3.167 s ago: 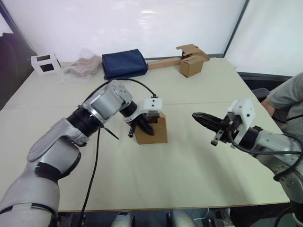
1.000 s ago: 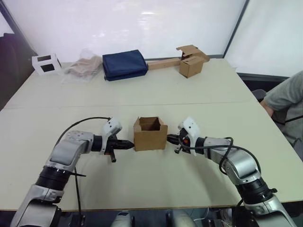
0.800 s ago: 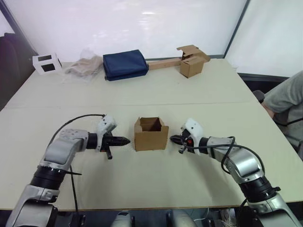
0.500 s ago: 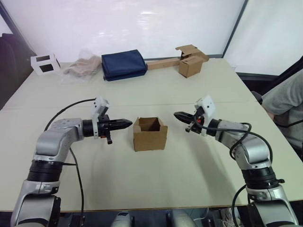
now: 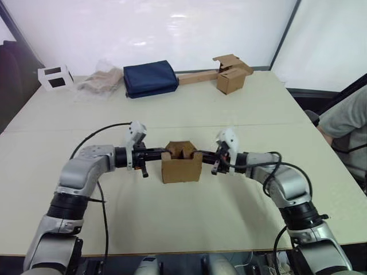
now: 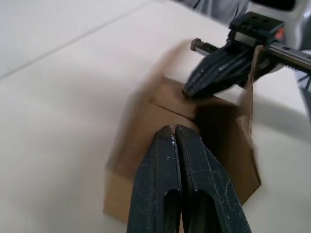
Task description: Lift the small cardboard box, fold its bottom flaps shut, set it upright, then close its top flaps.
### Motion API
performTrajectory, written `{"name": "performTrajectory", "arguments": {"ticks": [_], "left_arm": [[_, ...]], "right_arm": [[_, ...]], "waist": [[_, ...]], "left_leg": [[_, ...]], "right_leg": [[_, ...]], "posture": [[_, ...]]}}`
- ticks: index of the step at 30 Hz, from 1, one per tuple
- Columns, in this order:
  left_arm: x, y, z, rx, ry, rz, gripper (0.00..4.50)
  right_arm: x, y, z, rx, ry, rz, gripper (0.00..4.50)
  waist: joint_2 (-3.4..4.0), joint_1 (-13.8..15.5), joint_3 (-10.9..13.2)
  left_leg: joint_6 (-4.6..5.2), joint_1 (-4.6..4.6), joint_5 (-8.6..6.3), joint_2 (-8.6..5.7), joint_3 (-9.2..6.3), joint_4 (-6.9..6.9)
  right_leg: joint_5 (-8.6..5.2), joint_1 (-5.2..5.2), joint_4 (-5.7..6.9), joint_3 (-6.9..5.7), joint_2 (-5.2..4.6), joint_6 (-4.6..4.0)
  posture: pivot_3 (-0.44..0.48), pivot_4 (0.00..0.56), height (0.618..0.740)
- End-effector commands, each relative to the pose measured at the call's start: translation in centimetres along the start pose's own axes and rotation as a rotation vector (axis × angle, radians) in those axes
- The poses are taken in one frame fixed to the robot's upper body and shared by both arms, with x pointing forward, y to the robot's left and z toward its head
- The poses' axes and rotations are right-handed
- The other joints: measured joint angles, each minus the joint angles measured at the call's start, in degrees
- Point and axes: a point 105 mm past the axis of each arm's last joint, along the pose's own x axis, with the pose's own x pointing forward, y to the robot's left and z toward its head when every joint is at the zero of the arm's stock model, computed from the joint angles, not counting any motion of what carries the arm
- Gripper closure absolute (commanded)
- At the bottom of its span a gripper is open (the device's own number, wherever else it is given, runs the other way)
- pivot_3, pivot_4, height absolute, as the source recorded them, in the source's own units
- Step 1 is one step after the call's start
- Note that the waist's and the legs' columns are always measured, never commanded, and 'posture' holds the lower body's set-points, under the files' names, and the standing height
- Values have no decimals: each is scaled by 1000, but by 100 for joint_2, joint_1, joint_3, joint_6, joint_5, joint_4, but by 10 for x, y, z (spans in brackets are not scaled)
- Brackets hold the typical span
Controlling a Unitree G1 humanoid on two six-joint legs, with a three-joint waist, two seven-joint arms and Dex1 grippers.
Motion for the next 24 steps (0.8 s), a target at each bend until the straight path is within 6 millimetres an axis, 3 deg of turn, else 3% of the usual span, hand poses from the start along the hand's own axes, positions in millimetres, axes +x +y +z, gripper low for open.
{"name": "performTrajectory", "arguments": {"ticks": [1,9,16,19,22,24], "left_arm": [[2,1,-5,47,40,7,4432],[-5,-2,3,44,3,6,4432],[-24,-7,45,32,-154,5,4432],[-30,-8,53,30,-180,5,4432],[-43,5,68,33,-224,58,4432],[-44,17,70,38,-228,105,4432]], "right_arm": [[5,-3,-15,-50,81,-1,4500],[2,-5,-6,-65,48,-5,4500],[-11,-4,44,-36,-136,-18,4500],[-17,-1,56,-30,-172,-18,4500],[-33,9,80,-38,-243,3,4500],[-37,21,85,-41,-250,43,4500]], "waist": [[0,-2,-8],[1,6,-9],[1,14,-7],[1,15,-7],[1,17,-6],[1,24,-6]], "left_leg": [[0,4,0,1,-1,0],[0,7,0,1,-1,0],[0,3,0,1,-2,0],[0,-2,0,1,-3,0],[0,-2,0,0,-4,0],[0,-2,0,0,-5,0]], "right_leg": [[0,3,0,0,1,0],[0,8,0,0,-1,0],[0,5,0,0,-2,0],[0,0,-1,-1,-2,0],[0,0,0,-2,-2,0],[0,0,0,-2,-2,0]], "posture": [[0,150,740],[0,150,740],[0,150,740],[0,150,740],[0,150,740],[0,150,740]]}}
